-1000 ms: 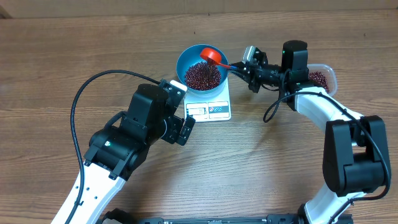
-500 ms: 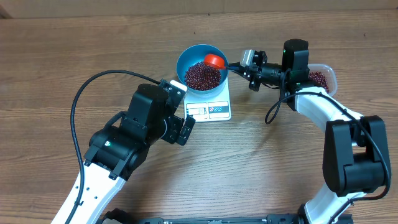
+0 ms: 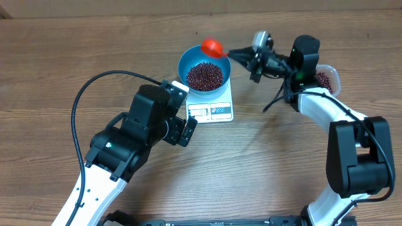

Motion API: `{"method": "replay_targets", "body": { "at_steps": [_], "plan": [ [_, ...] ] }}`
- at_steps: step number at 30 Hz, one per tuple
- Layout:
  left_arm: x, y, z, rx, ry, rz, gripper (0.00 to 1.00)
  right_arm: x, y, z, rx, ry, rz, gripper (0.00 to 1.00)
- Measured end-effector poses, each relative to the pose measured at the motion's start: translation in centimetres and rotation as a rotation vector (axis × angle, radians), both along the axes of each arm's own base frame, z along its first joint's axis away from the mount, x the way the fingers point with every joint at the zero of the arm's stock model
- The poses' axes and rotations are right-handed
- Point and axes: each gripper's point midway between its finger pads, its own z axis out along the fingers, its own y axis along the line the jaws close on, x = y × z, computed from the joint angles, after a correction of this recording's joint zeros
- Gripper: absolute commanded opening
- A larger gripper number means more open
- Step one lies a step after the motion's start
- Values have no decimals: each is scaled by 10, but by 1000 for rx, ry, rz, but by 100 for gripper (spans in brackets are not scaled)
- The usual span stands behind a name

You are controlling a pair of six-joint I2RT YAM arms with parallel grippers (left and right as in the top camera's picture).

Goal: Scoop item into bowl and weigh 150g on scale

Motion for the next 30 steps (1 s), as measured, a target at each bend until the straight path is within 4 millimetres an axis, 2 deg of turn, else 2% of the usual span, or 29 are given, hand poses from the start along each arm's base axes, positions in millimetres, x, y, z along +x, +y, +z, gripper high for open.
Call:
{"method": "replay_targets", "body": {
  "at_steps": [2,7,11,14,19,25,30],
  "plan": [
    [0,0,0,0,0,0,99,3,-6,12,66,59,-14,4],
    [0,0,0,0,0,0,100,7,-23,24,203,283,-34,4],
    [0,0,0,0,0,0,100,-1,-36,32,284,454,17,4],
    [0,0,0,0,0,-1,100,-3,-47,33,347,630,29,4],
    [0,0,0,0,0,0,100,1,-76,33,466,904,-5,4],
    [0,0,0,0,0,0,100,5,-99,27,538,1057,-47,4],
    [0,0,0,0,0,0,99,9,-119,27,569,1065,-86,4]
  ]
}}
